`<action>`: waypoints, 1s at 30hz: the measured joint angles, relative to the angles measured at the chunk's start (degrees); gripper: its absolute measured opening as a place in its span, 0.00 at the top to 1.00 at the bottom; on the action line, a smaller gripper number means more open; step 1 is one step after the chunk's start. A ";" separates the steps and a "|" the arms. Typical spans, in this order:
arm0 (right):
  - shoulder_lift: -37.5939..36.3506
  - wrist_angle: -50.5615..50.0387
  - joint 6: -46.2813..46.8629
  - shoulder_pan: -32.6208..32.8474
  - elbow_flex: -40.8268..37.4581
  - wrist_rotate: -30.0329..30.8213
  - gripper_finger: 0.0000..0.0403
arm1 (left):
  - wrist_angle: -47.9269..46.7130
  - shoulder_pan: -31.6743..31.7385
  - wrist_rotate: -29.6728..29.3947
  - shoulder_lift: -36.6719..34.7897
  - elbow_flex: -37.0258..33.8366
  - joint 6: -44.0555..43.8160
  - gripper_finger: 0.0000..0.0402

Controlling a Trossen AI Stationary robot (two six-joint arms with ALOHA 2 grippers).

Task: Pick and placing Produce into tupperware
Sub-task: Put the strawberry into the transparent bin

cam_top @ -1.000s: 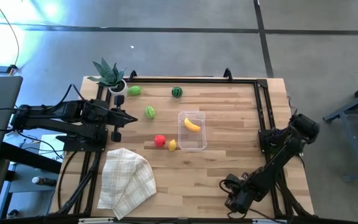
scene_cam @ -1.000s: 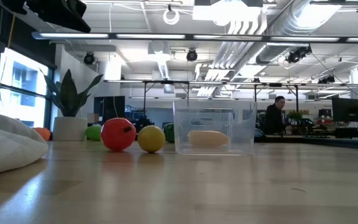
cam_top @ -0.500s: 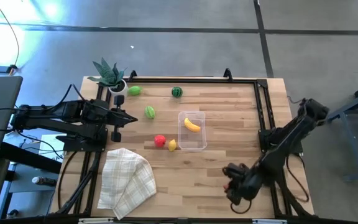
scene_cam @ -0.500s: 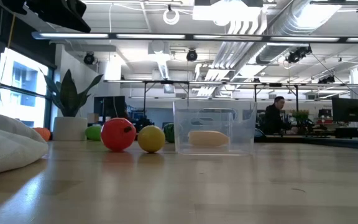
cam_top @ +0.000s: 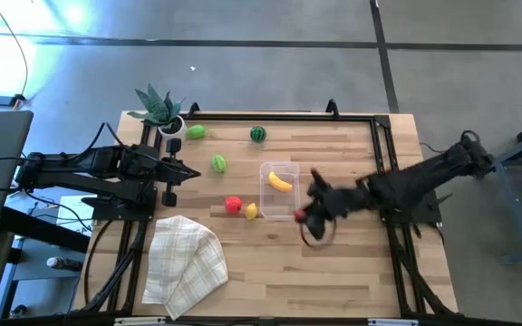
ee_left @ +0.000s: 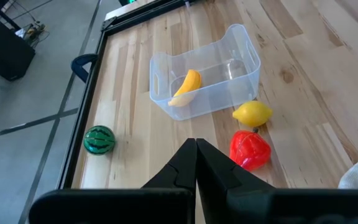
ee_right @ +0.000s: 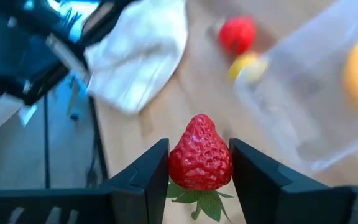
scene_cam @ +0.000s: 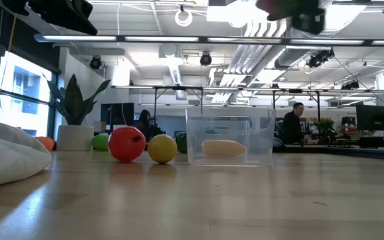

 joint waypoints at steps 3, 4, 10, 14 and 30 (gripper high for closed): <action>1.76 -0.54 -3.68 -7.02 2.52 -2.05 0.65 | -0.01 0.00 -0.01 0.00 0.00 0.01 1.00; 2.71 -0.54 -4.90 -9.32 3.62 -3.03 0.65 | 0.00 0.02 -0.02 0.00 0.00 0.02 1.00; 12.24 -4.59 -10.42 -19.03 9.97 -7.09 0.65 | 0.00 0.01 0.00 0.01 0.00 0.01 1.00; 20.36 -9.10 -13.23 -21.00 13.88 -9.98 0.65 | 0.00 0.02 0.00 0.00 0.01 0.00 1.00; 33.91 -15.39 -17.97 -21.02 15.68 -11.96 0.65 | 0.00 0.02 -0.01 0.00 0.00 0.00 1.00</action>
